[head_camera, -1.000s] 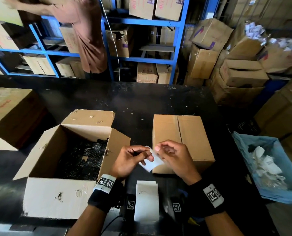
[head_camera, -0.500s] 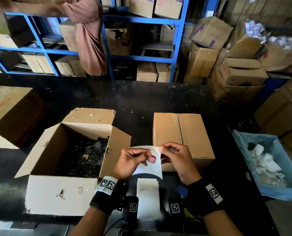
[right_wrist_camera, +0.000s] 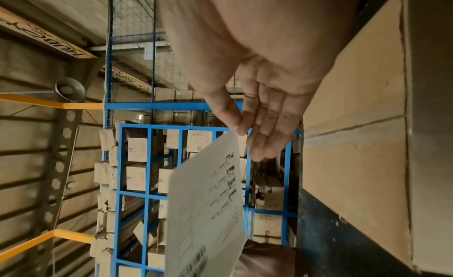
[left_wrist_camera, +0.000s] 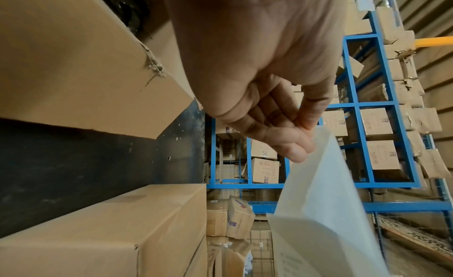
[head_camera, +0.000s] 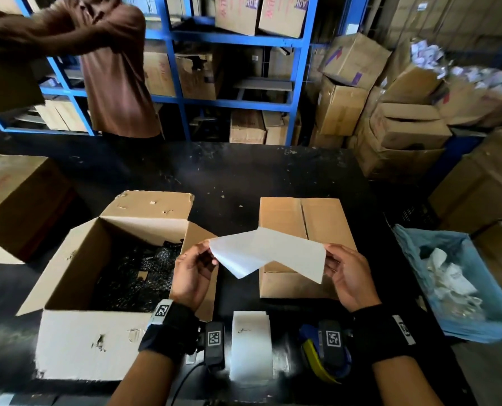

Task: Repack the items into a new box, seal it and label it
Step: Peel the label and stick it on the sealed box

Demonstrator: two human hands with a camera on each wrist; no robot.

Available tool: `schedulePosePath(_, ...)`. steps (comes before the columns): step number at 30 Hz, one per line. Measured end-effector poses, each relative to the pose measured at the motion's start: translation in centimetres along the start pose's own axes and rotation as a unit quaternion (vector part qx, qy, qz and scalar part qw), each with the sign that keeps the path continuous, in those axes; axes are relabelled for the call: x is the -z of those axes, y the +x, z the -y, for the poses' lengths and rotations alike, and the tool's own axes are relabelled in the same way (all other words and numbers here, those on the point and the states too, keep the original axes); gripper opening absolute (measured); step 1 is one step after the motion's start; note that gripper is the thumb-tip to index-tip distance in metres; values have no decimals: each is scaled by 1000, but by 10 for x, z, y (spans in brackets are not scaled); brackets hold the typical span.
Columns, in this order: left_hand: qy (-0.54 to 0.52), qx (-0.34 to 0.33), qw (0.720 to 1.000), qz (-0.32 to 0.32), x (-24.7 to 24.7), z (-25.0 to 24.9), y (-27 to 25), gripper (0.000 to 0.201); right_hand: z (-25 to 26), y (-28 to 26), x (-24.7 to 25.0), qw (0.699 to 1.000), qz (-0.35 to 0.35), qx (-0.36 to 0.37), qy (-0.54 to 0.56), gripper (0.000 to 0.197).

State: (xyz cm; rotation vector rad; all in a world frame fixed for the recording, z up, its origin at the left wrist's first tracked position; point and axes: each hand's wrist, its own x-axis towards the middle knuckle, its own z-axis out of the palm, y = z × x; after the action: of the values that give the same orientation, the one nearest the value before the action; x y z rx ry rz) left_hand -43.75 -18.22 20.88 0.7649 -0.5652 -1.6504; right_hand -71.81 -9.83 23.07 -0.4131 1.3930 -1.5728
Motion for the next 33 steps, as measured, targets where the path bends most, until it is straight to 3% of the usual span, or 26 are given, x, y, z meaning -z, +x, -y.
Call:
schedulePosePath(11,47,11,998,-28,7,4,34,31,10,20,56,993,-107,47,18,15)
schedulePosePath(15,121,64,990,-41,24,13,51,22,23,27,72,992,-102,64,50,18)
schedulePosePath(17,198,117,971,-56,35,29,63,20,25,30,71,994,-71,66,41,15)
schedulePosePath(20,343,178,921,-56,51,66,77,24,24,33,55,997,-35,72,10,9)
schedulePosePath(23,452,189,871,-31,62,100,89,24,22,41,32,997,-28,77,-2,18)
schedulePosePath(27,566,207,798,10,75,127,106,25,16,56,13,998,-8,61,-9,11)
schedulePosePath(29,630,190,751,46,77,133,113,30,13,67,6,999,-2,49,-15,10)
schedulePosePath(31,705,176,682,76,80,139,120,28,11,78,1,999,3,45,-21,15)
schedulePosePath(33,760,150,628,76,82,145,120,41,8,87,-3,999,2,36,-30,15)
